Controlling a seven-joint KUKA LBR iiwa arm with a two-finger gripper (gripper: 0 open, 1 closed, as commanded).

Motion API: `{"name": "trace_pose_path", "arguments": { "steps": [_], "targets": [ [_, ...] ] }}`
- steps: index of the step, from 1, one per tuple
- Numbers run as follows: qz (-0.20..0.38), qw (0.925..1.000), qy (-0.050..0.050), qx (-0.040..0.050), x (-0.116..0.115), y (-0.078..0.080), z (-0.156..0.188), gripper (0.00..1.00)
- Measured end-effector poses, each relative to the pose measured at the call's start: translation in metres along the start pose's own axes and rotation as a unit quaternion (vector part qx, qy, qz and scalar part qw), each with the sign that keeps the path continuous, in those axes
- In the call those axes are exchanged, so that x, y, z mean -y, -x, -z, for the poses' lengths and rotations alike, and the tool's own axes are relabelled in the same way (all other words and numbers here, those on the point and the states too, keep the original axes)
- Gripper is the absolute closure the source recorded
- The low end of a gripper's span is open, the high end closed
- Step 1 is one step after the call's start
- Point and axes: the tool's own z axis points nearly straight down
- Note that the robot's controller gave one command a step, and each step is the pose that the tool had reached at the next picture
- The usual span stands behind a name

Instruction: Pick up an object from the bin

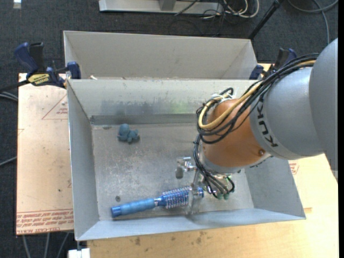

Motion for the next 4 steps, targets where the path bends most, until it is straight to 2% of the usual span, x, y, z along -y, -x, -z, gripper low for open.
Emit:
{"name": "trace_pose_path", "arguments": {
  "steps": [1, 2, 3, 4],
  "targets": [
    [-0.032, 0.9995, 0.0, -0.0014, 0.002, 0.004, 0.004, 0.0],
    [-0.1, 0.995, 0.0, -0.0016, 0.0, 0.001, -0.031, 0.0],
    [-0.094, 0.9955, 0.0, -0.0008, 0.002, 0.022, -0.031, 0.0],
    [-0.094, 0.9956, 0.0, -0.0018, 0.002, 0.021, -0.031, 1.0]
  ]
}}
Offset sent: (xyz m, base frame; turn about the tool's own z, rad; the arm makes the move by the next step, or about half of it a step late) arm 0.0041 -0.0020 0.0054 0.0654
